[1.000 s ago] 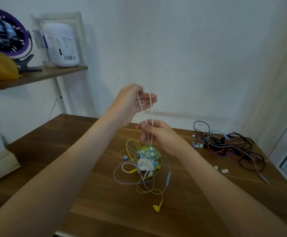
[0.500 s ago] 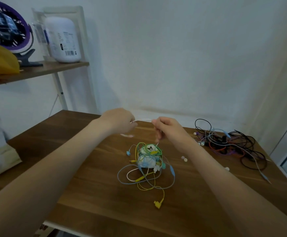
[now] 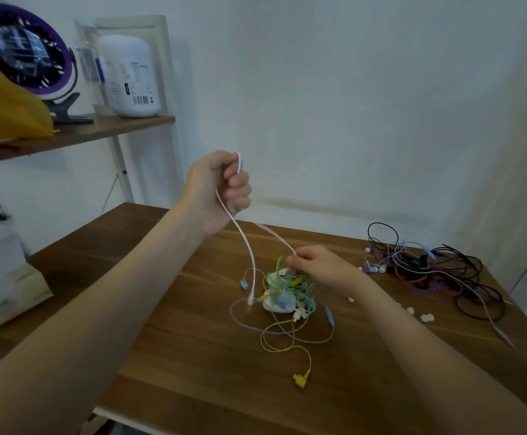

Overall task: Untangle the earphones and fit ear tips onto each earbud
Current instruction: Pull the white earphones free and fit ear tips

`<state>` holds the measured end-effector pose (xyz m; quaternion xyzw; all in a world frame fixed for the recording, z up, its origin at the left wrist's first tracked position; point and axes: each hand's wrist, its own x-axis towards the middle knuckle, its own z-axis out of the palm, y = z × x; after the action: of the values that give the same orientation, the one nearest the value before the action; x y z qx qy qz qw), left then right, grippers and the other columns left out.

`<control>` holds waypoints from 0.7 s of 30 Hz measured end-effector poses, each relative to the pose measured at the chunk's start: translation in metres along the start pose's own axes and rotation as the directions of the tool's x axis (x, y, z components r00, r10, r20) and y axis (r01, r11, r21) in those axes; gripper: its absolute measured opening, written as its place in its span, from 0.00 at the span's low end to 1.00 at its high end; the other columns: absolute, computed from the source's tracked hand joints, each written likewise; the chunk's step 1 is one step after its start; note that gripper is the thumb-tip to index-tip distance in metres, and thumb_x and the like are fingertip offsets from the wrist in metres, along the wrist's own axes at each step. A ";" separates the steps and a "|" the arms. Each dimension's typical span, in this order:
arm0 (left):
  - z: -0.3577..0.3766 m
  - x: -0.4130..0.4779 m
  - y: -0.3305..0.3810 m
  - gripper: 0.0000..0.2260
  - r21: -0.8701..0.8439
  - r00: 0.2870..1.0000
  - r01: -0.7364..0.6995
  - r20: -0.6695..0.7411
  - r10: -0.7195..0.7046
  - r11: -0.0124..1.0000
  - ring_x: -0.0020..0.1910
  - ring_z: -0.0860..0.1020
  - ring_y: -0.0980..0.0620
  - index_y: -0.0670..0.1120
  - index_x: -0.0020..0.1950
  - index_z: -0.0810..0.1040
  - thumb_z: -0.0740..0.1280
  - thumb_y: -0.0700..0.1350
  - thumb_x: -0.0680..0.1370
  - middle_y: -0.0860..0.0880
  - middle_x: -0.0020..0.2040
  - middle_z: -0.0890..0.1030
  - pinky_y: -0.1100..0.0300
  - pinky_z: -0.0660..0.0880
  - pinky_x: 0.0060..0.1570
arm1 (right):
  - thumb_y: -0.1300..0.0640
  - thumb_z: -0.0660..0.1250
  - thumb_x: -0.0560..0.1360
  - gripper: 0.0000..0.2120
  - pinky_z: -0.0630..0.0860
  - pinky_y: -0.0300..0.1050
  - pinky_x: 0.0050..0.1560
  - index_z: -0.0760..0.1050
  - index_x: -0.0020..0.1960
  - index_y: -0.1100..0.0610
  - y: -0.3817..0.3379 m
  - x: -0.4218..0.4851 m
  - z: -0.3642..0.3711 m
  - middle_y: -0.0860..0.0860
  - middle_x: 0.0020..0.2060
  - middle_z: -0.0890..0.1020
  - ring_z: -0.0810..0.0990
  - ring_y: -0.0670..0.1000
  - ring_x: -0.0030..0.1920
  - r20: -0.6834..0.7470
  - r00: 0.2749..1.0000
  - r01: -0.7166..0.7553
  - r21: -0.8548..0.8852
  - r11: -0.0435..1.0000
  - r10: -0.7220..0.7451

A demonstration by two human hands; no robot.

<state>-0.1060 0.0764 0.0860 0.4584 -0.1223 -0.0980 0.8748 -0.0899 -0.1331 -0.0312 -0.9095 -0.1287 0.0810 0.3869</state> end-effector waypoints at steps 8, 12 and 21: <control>-0.020 -0.003 -0.009 0.23 0.976 0.974 0.040 -0.087 -0.210 -0.214 0.50 0.78 0.54 0.54 0.67 0.70 0.66 0.61 0.75 0.54 0.56 0.79 0.58 0.73 0.49 | 0.52 0.56 0.82 0.16 0.68 0.44 0.40 0.80 0.44 0.53 -0.010 0.008 -0.005 0.55 0.38 0.78 0.74 0.52 0.38 -0.270 0.958 0.113 0.037 0.993 -0.099; -0.031 0.003 -0.025 0.14 0.973 0.967 -0.007 -0.052 -0.249 -0.232 0.33 0.74 0.54 0.50 0.51 0.82 0.60 0.55 0.81 0.54 0.33 0.81 0.63 0.69 0.36 | 0.55 0.56 0.82 0.15 0.74 0.45 0.49 0.77 0.43 0.57 -0.039 0.008 -0.005 0.51 0.36 0.81 0.79 0.48 0.41 -0.330 0.927 0.269 0.257 0.928 -0.177; -0.016 0.006 -0.012 0.17 0.316 0.994 -0.107 0.023 0.105 0.943 0.19 0.59 0.59 0.44 0.38 0.67 0.52 0.51 0.84 0.46 0.46 0.84 0.69 0.53 0.17 | 0.53 0.63 0.79 0.09 0.73 0.45 0.35 0.76 0.45 0.57 -0.046 0.013 -0.004 0.52 0.26 0.72 0.72 0.50 0.27 -0.136 0.972 0.216 0.211 0.953 -0.190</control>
<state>-0.0964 0.0803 0.0675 0.5854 -0.1634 -0.0313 0.7935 -0.0844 -0.1016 0.0044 -0.8450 -0.1891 0.0026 0.5002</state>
